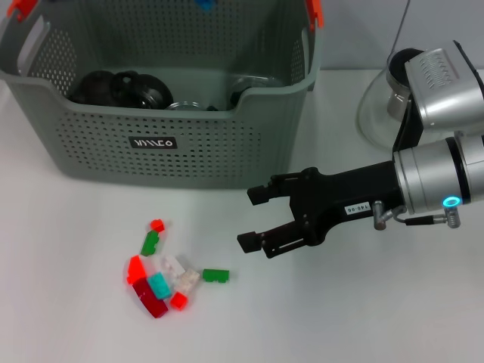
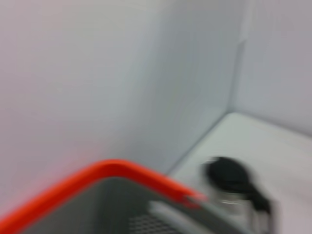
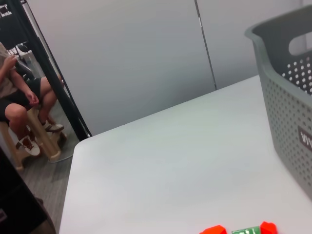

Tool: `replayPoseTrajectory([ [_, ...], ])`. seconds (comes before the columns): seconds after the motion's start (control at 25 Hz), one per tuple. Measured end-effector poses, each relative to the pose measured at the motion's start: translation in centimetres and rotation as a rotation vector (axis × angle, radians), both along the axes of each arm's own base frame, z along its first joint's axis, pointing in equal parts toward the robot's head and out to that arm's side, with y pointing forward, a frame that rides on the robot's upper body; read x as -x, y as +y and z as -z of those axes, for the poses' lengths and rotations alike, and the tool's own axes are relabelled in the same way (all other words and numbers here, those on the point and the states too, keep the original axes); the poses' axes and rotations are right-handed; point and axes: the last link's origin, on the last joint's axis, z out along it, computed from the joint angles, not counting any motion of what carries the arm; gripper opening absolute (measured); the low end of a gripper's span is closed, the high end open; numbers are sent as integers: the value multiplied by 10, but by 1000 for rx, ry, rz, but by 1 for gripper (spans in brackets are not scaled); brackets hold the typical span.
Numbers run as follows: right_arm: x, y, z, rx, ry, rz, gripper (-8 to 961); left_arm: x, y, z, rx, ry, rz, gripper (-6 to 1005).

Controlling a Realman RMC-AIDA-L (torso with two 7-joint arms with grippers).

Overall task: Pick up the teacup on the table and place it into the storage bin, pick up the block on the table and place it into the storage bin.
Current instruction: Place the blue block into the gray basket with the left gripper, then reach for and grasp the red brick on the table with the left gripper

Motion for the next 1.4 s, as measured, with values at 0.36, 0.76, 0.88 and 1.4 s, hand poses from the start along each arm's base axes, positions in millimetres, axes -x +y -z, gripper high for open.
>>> replayPoseTrajectory([
  [0.36, -6, -4, 0, 4, 7, 23, 939, 42, 68, 27, -195, 117, -168, 521],
  [0.76, -9, -4, -1, -2, 5, 24, 939, 40, 53, 6, -262, 97, -135, 680],
  [0.88, -8, -3, -1, -7, 5, 23, 939, 29, 25, -3, -235, 87, -57, 764],
  [1.4, -10, 6, -8, -66, 56, 85, 940, 61, -102, 11, 45, 427, 399, 939],
])
